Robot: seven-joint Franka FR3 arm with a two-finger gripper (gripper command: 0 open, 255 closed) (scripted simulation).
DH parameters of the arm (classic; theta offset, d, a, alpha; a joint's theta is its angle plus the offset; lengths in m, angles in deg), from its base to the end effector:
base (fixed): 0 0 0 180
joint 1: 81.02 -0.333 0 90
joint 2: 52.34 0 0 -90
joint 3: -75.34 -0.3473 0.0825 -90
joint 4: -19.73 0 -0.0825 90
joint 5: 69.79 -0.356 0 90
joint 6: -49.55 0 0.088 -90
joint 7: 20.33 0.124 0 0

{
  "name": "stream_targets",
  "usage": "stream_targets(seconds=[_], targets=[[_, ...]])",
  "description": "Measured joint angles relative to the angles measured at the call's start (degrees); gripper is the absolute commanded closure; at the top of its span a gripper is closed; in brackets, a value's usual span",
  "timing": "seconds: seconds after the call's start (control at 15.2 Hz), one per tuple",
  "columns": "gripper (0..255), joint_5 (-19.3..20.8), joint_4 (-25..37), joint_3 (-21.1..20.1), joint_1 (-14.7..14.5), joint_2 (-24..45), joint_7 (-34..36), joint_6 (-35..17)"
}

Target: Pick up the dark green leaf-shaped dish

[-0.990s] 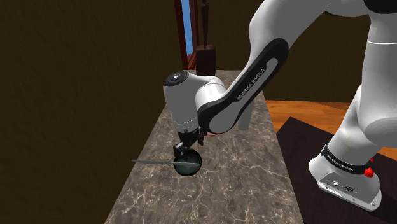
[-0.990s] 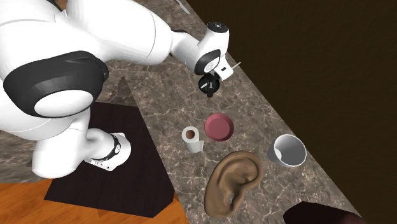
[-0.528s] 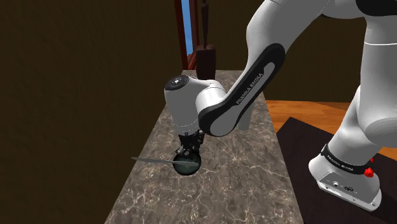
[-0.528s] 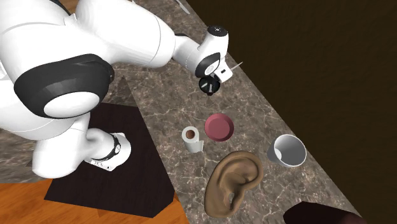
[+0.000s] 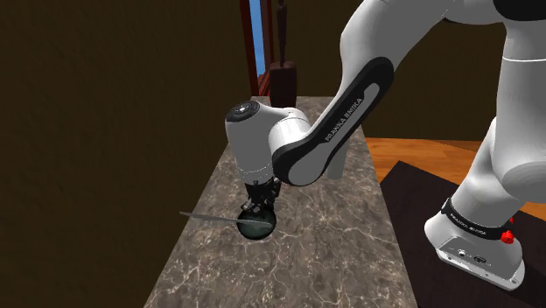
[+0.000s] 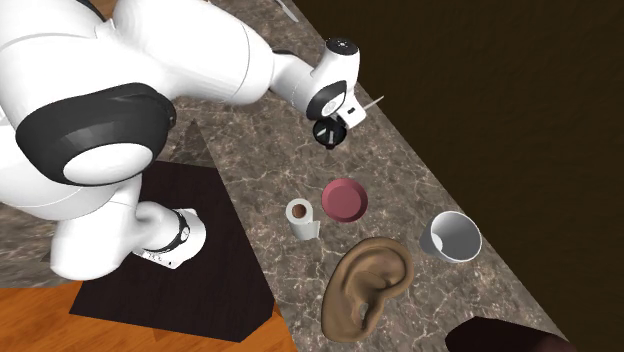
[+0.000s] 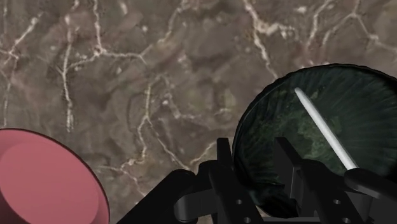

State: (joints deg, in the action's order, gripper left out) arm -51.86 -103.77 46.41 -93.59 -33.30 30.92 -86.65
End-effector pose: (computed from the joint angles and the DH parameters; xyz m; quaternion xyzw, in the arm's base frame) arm 0.4204 0.3545 0.2905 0.9991 0.0222 -0.0001 0.0363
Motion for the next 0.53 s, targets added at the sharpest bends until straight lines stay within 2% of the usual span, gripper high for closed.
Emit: stream_targets(seconds=[0.53], targets=[[255,-3.9,0.9,-1.8,1.3,-4.6,-2.8,4.8]])
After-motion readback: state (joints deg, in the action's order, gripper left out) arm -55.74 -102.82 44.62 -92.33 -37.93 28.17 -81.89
